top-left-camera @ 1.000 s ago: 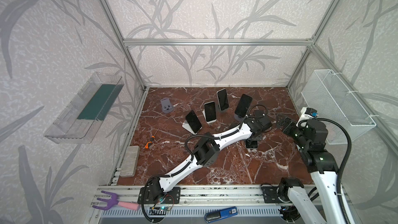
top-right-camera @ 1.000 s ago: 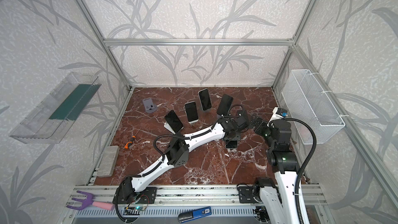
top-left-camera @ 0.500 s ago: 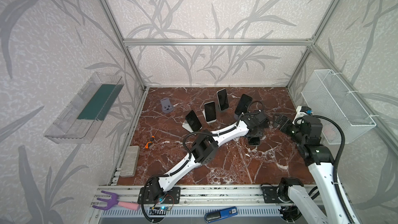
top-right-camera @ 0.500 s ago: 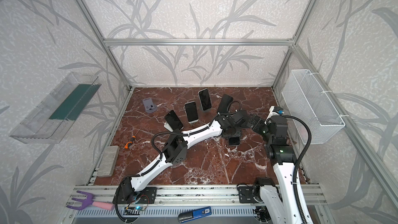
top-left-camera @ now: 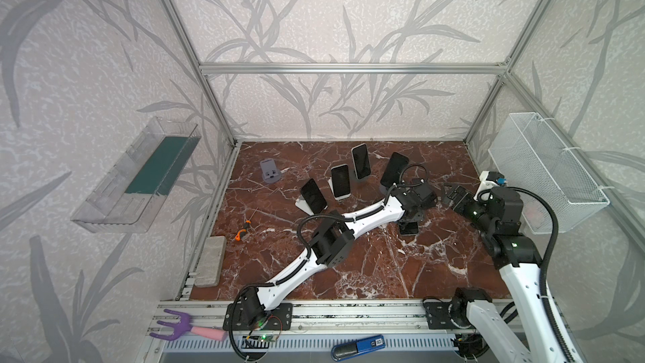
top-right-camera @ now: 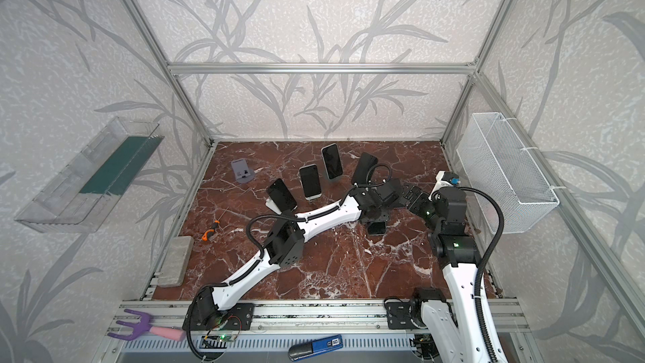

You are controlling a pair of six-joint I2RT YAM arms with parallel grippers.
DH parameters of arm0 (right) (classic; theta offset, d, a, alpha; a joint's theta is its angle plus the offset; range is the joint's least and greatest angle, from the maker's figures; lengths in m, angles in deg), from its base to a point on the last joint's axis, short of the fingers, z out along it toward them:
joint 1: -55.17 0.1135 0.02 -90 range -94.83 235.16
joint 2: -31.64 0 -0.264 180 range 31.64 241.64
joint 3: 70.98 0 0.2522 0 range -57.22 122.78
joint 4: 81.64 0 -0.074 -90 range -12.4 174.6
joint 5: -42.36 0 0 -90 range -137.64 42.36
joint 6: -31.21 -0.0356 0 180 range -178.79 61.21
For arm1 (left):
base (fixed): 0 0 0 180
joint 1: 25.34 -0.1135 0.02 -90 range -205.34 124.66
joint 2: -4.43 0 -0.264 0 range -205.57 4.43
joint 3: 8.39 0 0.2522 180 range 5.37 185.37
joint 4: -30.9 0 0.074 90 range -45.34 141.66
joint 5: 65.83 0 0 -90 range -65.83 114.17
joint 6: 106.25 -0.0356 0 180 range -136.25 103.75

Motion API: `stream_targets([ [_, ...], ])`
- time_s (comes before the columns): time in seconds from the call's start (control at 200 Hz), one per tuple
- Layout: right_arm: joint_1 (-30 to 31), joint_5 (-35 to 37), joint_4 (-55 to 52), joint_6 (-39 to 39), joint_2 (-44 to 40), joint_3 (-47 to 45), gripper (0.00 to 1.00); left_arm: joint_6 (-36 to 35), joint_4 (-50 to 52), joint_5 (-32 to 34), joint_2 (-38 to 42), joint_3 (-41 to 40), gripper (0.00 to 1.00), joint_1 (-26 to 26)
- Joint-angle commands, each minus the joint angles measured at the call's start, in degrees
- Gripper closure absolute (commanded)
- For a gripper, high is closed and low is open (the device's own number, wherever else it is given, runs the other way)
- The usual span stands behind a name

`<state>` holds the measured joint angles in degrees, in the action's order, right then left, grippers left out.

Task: Remove the phone from the phone stand
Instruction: Place the phone at the middle-right of the table.

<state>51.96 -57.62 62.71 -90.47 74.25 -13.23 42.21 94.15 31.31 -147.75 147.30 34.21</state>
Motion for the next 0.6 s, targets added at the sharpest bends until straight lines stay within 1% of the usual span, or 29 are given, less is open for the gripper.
stream_targets([
  [0.0,0.3,-0.7,-0.4,0.3,-1.5,2.4,0.0,3.8,7.6,2.9,-4.3,0.2,0.41,0.6],
  [0.13,0.2,-0.2,0.0,0.0,-2.8,2.4,0.01,4.6,9.6,4.0,-6.0,2.4,0.41,1.5],
  [0.22,0.1,-0.3,-0.6,0.6,-2.7,3.1,0.01,4.1,10.5,4.7,-6.8,4.0,0.39,2.0],
  [0.35,0.0,-0.3,-1.6,1.3,-3.4,3.5,0.01,4.1,9.4,3.2,-7.2,4.0,0.39,2.0],
  [0.48,0.0,0.0,-2.3,1.8,-4.5,3.4,0.01,5.1,9.1,3.5,-7.7,3.5,0.39,2.4],
  [0.595,0.0,-0.1,-3.1,2.2,-5.0,3.6,0.01,4.4,8.3,1.7,-8.4,3.8,0.34,2.5],
])
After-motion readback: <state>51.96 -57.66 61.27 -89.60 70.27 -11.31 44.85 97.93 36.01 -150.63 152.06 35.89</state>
